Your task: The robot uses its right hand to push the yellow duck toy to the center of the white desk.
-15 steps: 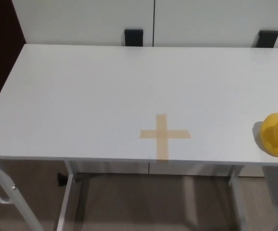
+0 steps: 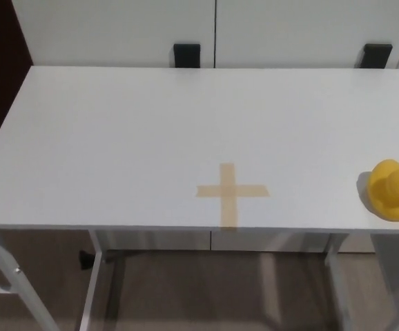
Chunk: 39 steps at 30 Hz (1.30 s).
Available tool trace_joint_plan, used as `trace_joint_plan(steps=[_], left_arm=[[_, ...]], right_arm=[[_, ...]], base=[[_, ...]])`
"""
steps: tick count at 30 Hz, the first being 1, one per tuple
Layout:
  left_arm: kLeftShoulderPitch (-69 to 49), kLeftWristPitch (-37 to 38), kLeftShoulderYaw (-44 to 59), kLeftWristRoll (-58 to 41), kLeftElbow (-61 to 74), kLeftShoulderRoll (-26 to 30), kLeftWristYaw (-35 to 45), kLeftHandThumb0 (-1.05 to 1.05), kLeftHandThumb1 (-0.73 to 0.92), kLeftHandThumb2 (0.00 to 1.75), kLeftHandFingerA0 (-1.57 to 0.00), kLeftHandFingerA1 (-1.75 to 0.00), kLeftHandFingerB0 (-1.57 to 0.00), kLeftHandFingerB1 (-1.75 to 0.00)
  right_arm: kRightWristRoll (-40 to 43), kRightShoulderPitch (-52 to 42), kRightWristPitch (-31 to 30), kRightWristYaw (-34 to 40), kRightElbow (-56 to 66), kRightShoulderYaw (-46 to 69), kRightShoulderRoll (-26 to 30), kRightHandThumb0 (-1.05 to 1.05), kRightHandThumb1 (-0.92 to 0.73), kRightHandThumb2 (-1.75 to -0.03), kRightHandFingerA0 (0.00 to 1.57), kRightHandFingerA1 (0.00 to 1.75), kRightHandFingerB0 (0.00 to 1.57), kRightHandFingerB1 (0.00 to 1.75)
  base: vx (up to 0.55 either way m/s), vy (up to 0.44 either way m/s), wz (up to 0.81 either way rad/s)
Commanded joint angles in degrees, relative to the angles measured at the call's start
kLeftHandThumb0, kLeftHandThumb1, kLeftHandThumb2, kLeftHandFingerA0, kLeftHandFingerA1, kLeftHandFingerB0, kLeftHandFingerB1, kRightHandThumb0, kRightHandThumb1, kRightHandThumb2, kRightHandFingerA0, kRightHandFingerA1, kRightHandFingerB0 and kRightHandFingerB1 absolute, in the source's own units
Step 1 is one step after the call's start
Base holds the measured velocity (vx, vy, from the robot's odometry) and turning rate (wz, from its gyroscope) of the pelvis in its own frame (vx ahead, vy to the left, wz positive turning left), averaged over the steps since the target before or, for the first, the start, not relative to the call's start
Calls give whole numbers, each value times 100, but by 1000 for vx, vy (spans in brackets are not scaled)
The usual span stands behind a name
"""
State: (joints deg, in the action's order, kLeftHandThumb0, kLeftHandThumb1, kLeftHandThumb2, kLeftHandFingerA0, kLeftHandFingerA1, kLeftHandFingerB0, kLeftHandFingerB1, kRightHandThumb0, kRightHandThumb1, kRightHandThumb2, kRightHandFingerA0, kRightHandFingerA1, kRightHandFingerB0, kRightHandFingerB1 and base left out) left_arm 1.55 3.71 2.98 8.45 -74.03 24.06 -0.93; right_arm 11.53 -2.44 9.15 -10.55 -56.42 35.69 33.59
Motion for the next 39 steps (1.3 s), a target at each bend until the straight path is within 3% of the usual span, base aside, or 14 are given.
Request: trace_joint_plan(steps=[1, 9, 11, 12, 13, 15, 16, 17, 24, 25, 27, 29, 30, 39], left_arm=[[-26, 109, 67, -60, 10, 50, -33, -14, 58, 87, -85, -86, -91, -92], [10, 120, -31, 35, -2, 65, -31, -16, 59, 88, -87, -86, -92, -91], [8, 151, -10, 4, -7, 54, -4, -13, 57, 92, -89, -86, -94, -91], [2, 150, -22, 14, -6, 61, 0, -12, 56, 92, -88, -84, -92, -89], [1, 123, -15, 6, -8, 64, 0, -14, 59, 83, -87, -82, -87, -85], [-1, 82, -5, -8, -2, 65, -7, -14, 60, 83, -88, -85, -86, -85], [-3, 79, -10, -4, 9, 65, -15, -14, 60, 83, -88, -85, -86, -85], [-33, 125, -34, 20, 19, 70, -18, -15, 58, 89, -88, -85, -89, -90], [-77, 164, -137, 83, 40, 88, -25, -14, 59, 85, -86, -84, -86, -87], [-79, 157, -149, 87, 42, 93, -19, -15, 60, 82, -87, -83, -86, -86], [-61, 125, -160, 85, 17, 80, -17, -17, 58, 81, -88, -83, -91, -88], [-42, 105, -179, 90, -12, 67, -5, -15, 57, 85, -88, -84, -92, -88], [-35, 109, -185, 82, -13, 51, 7, -15, 56, 85, -88, -83, -90, -87], [-123, 119, -221, 68, -12, 73, 34, -13, 58, 87, -89, -84, -90, -86]], right_arm=[[472, 790, -787, 80, 1173, 96, 295, -76, -80, -64, 11, 78, 19, 53], [798, 1693, -1619, 585, 2740, 217, 122, -82, -77, -64, 13, 73, 25, 53], [660, 2093, -1633, 796, 2956, 34, 23, -72, -82, -65, 9, 53, 22, 37], [616, 2169, -1684, 842, 3049, -27, -13, -73, -66, -98, 6, 53, 12, 45], [462, 2291, -1695, 872, 3086, -214, -77, -35, -54, -111, 1, 52, 0, 48], [180, 2482, -1709, 937, 3120, -555, -169, -34, -57, -112, 1, 50, 0, 48], [103, 2512, -1689, 952, 3091, -653, -172, -34, -57, -112, 1, 50, 0, 48], [44, 2541, -1623, 931, 3079, -779, -242, -60, -87, -66, 16, 35, 19, 28], [-110, 2672, -1235, 832, 2636, -1264, -496, -71, -88, -67, 17, 36, 18, 29], [-132, 2709, -1213, 755, 2479, -1373, -561, -36, -53, -111, 1, 51, 0, 49], [-220, 2713, -993, 654, 2251, -1547, -641, -35, -60, -115, 1, 51, 0, 49], [-344, 2696, -653, 589, 2009, -1718, -707, -35, -59, -114, 1, 51, 0, 49], [-369, 2742, -646, 588, 1866, -1804, -728, -71, -91, -67, 17, 39, 16, 30], [-501, 2648, -476, 507, 1518, -2184, -989, -73, -92, -71, 13, 45, 16, 33]], base=[[10, 4, 6], [2, -1, 2], [0, 0, 0], [0, 0, 0], [0, 0, 0], [0, 0, 0], [0, 0, 0], [0, 0, 0], [0, 0, 0], [0, 0, 0], [0, 0, 0], [0, 0, 0], [0, 0, 0], [0, 0, 0]])
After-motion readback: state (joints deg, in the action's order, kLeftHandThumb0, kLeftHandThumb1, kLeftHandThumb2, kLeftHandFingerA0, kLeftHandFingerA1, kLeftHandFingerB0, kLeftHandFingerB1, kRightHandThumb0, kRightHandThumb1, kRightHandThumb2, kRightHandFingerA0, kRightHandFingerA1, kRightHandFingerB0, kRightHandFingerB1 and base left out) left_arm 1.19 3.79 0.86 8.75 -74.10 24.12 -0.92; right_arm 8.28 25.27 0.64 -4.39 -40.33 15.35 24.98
